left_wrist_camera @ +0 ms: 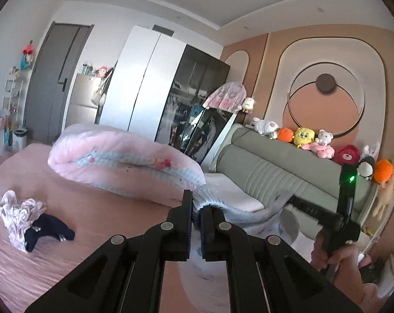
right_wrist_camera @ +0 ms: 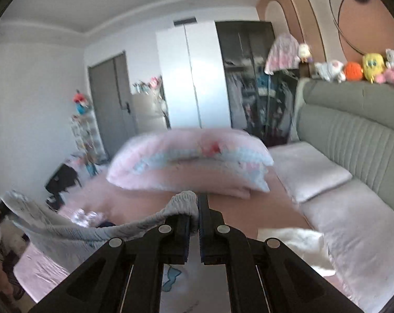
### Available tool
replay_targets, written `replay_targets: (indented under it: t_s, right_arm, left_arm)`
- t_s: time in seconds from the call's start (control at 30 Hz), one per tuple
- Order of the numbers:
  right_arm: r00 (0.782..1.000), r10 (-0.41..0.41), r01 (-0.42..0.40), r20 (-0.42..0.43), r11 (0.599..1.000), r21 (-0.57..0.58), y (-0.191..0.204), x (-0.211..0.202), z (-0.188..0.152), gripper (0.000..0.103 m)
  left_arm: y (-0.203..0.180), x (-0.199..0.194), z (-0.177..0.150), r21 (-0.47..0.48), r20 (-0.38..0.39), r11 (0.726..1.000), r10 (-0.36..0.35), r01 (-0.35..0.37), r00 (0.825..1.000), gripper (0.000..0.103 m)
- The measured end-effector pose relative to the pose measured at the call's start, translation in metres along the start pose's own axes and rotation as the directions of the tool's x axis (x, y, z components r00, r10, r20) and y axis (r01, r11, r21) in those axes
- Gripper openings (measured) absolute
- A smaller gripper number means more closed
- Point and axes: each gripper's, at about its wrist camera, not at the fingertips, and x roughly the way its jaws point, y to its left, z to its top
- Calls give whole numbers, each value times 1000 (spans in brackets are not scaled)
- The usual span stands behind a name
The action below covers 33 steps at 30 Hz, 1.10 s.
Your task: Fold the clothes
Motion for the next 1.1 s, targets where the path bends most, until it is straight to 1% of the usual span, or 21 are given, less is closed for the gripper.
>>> replay_targets:
  t_s: [0.1,0.13,0.2,0.27,0.33,0.37,0.43,0.5,0.57,0.63,0.67,0.73,0.77,0.83,0.87,0.9,0.93,0.97,1.03,1.07,1.1]
  right_arm:
    - [998,59,-59,-2,998,30,52,43,11,2]
    - [998,59,-58,-21,998,25,63,54,12,2]
    - [996,38,-38,-77,999,2,81,75,12,2]
    - [988,14,-16,-151,1000,-11,92,102,9,2]
    - [966,-12,10,-260,1000,-7,89,140,-2,2]
    - [958,-12,13,-286,1000,3,84,149,-4,2]
    - [970,17,-15,-244,1000,11,81,144,4,2]
    - [992,15,-19,-128,999,-26,92,120,20,2]
    - [1000,25,-26,-19,998,-52,101,91,30,2]
    - [999,31,-31,16,999,-39,106,72,18,2]
    - [999,35,-35,11,999,-25,107,65,1,2]
    - [999,26,-26,-27,1000,1,100,66,-44,2]
    - [998,9,-8,-56,1000,15,96,70,-74,2]
    - [987,-32,39,-160,998,44,89,89,-145,2]
    - [970,-48,64,-237,996,61,84,103,-185,2]
    - [948,-62,90,-313,993,76,80,117,-226,2]
    - [915,-74,113,-397,991,75,77,132,-264,2]
    - [871,-85,133,-483,989,65,74,148,-300,2]
    - [781,-79,161,-619,984,76,65,170,-358,3]
    - [741,-62,167,-669,982,93,60,178,-378,3]
    - [734,-47,161,-677,981,107,56,179,-382,3]
  left_arm:
    - [4,9,-6,-2,-56,999,40,-40,998,4]
    - [7,14,-10,-2,-75,998,58,-58,995,4]
    - [12,30,-20,-18,-121,997,79,-81,990,4]
    - [30,61,-30,-69,-190,993,85,-100,978,4]
    - [43,83,-28,-83,-229,987,116,-138,967,4]
    - [40,81,-20,-70,-208,988,120,-137,971,4]
    - [28,64,-2,-27,-136,992,120,-125,983,4]
    - [12,38,18,35,-41,993,117,-116,992,4]
    - [5,15,19,52,-2,993,104,-104,995,6]
    - [9,3,-7,28,-29,994,108,-108,994,6]
    - [14,2,-23,11,-51,993,118,-117,992,6]
    - [31,6,-82,-44,-143,989,137,-145,980,6]
    - [43,14,-119,-86,-207,982,147,-168,967,6]
    - [70,31,-194,-172,-341,959,157,-226,927,6]
    - [81,40,-228,-184,-403,946,174,-265,899,6]
    - [94,52,-272,-173,-488,930,205,-324,849,6]
    - [101,61,-301,-161,-546,923,211,-349,811,6]
    - [106,70,-325,-150,-596,919,211,-366,775,6]
    - [111,77,-357,-137,-653,912,211,-387,727,6]
    - [113,77,-366,-144,-667,912,197,-384,718,6]
    - [114,76,-368,-156,-675,911,183,-381,715,6]
